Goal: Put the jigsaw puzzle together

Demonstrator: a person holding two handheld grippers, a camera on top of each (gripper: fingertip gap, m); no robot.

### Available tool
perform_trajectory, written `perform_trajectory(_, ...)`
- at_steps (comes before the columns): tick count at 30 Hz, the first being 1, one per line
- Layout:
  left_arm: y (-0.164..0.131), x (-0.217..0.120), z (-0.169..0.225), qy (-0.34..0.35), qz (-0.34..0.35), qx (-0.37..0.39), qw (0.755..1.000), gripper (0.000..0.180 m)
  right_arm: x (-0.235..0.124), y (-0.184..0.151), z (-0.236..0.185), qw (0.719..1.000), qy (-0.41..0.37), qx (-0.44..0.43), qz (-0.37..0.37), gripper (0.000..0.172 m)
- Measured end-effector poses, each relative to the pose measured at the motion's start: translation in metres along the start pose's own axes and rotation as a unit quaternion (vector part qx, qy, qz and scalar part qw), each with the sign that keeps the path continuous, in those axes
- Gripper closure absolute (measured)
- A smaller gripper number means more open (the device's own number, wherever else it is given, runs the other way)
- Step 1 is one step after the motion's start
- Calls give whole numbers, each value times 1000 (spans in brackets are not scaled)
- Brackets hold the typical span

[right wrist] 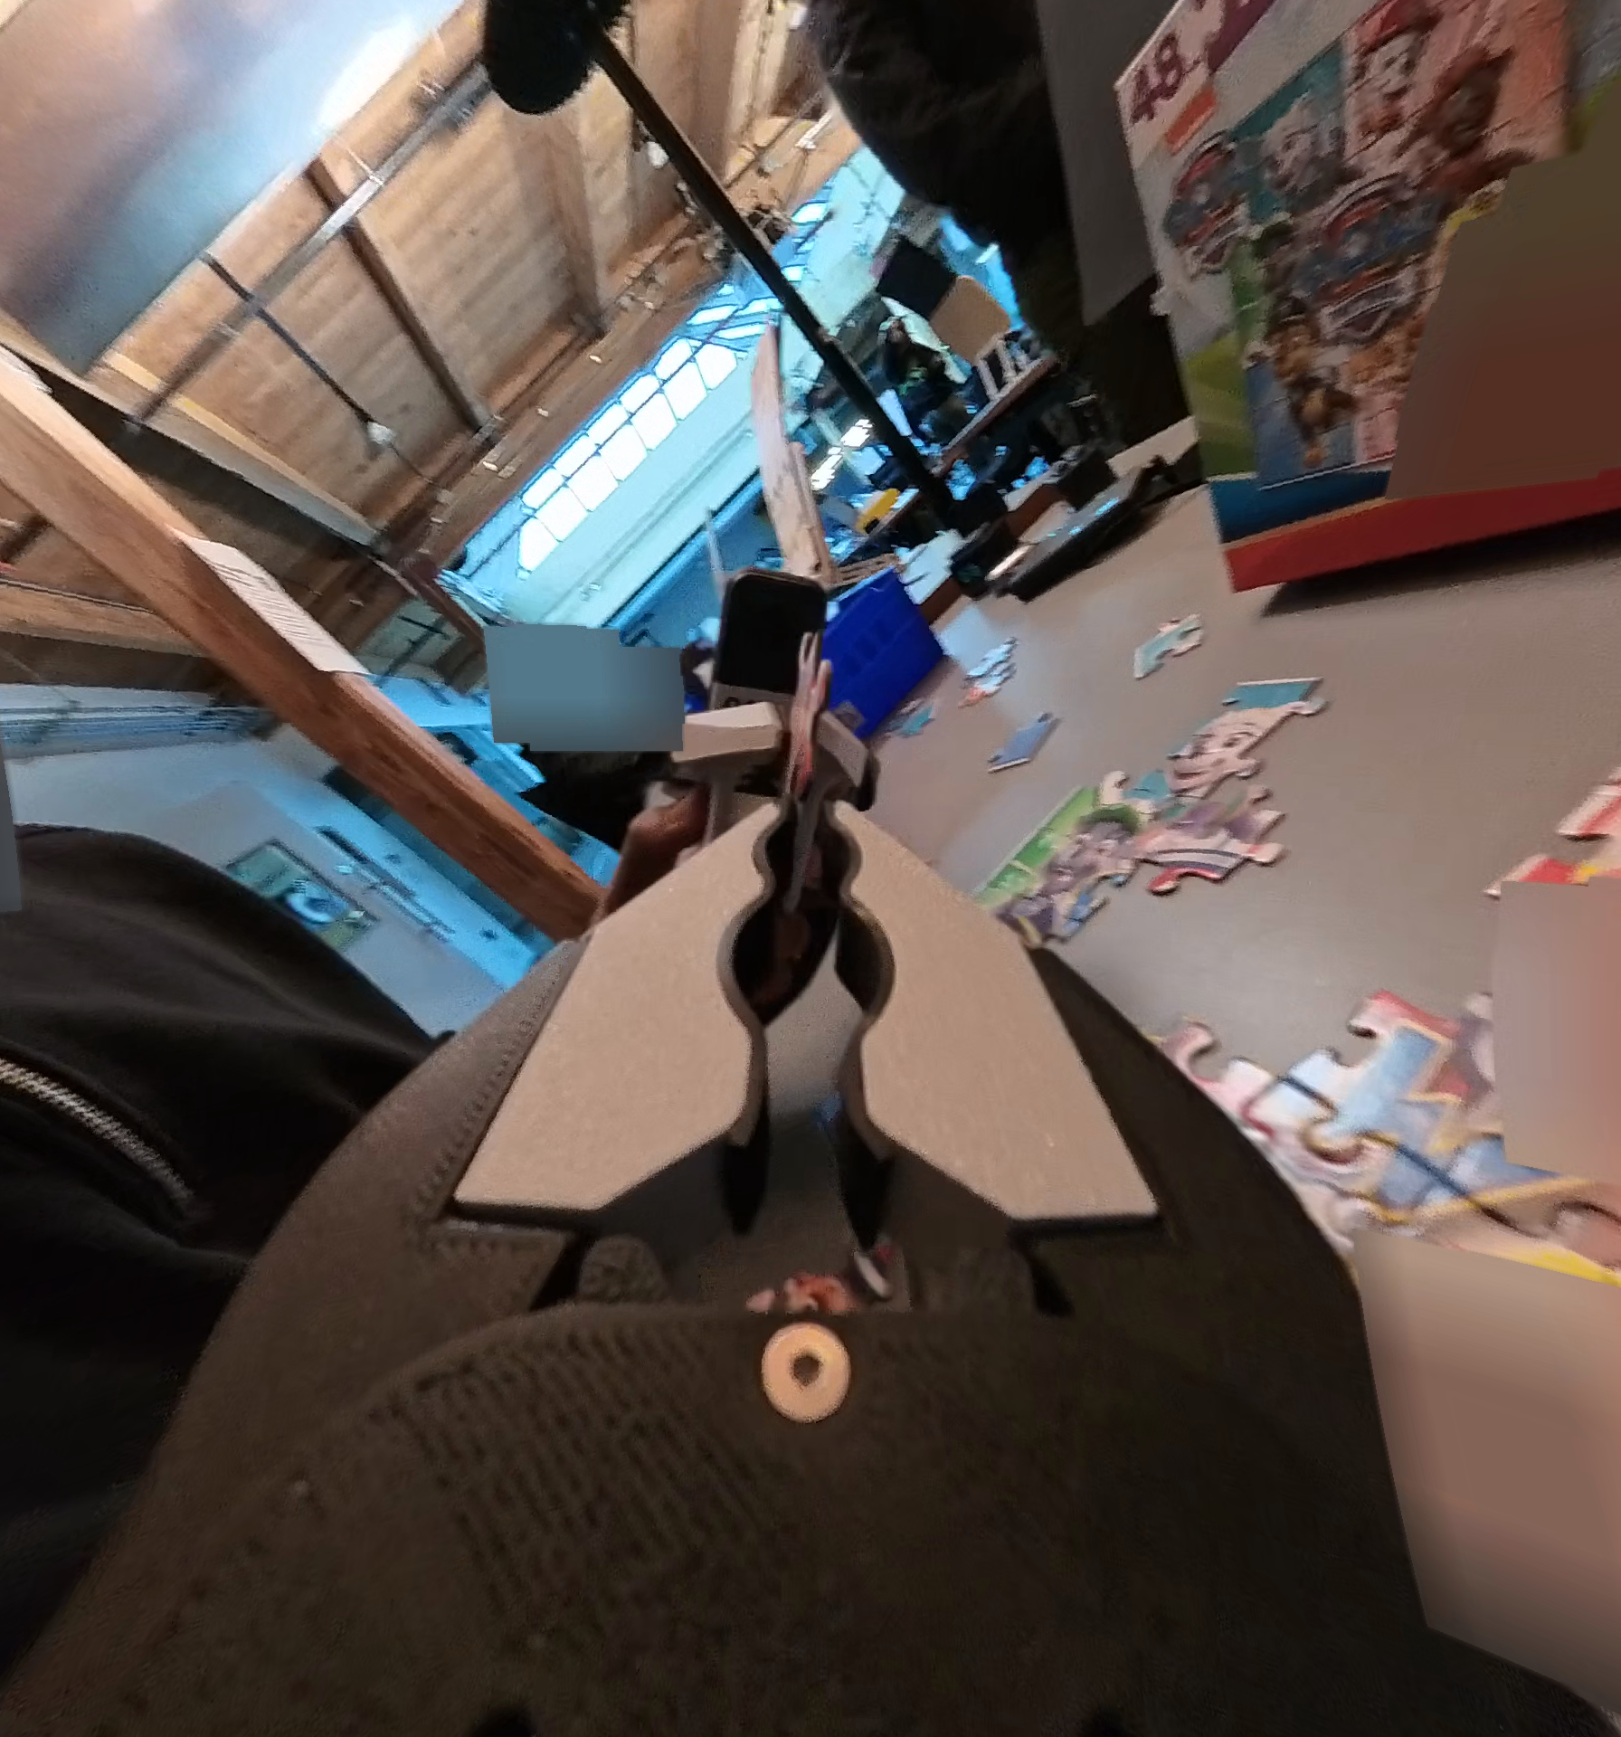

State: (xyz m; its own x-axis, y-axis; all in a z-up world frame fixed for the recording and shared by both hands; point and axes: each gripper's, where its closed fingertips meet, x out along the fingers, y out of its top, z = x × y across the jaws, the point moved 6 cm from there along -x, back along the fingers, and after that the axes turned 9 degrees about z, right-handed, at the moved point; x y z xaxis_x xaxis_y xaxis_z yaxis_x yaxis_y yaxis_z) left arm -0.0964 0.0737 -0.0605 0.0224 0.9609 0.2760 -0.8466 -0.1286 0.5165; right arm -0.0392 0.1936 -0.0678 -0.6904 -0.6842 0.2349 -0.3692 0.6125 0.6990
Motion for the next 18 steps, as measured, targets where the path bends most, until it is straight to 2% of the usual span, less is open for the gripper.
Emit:
perform_trajectory(3, 1, -1, -8, 9, -8, -22, 1000, 180, -12, 7, 5, 995, -57, -74, -17, 164)
perform_trajectory(5, 0, -2, -12, 21, -27, -28, 999, 180, -17, 11, 6, 982, -100, -157, -45, 161)
perform_trajectory(9, -3, -4, -17, 46, -60, -21, 997, 180, -14, 18, -5, 934, -124, -319, -106, 153)
perform_trajectory(10, -4, -5, -18, 52, -66, -19, 996, 180, -10, 15, -10, 918, -109, -360, -125, 145)
perform_trajectory(12, -5, -7, -19, 64, -71, -14, 995, 180, -1, 3, -20, 871, -88, -451, -177, 130)
perform_trajectory(13, -5, -8, -19, 68, -74, -13, 995, 180, 2, -3, -20, 834, -96, -503, -206, 126)
perform_trajectory(15, -5, -10, -20, 76, -77, -13, 994, 180, 7, -14, -16, 756, -119, -591, -257, 128)
perform_trajectory(16, -5, -12, -21, 81, -78, -12, 994, 180, 8, -17, -13, 730, -124, -613, -276, 130)
perform_trajectory(18, -5, -14, -22, 90, -81, -9, 993, 180, 10, -22, -8, 715, -124, -621, -297, 129)
